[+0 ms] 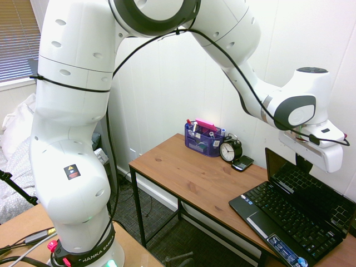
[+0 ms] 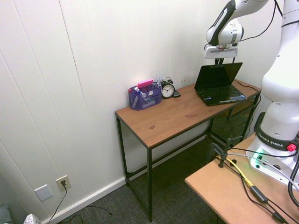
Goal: Close the laptop lid
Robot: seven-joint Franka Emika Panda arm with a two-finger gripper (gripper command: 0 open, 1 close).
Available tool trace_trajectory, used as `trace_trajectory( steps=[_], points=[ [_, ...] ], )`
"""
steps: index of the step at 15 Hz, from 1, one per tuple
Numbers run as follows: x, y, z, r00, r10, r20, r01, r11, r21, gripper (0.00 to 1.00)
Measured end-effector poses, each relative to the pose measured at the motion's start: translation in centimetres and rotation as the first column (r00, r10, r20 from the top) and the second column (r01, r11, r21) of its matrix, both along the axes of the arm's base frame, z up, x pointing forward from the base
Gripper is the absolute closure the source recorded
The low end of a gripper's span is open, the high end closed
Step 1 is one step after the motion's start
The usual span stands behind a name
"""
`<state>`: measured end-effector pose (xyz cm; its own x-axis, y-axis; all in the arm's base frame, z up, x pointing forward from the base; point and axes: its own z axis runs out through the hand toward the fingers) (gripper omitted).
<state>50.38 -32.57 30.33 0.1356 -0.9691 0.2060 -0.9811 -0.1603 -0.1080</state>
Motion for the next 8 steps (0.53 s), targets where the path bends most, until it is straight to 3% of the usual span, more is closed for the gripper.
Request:
trace_trajectory(
  steps=[8],
  points=[
    [-3.8, 0.9, -4.1, 0.996, 0.019, -0.083, -0.015, 0.999, 0.048, 1.0]
  ],
)
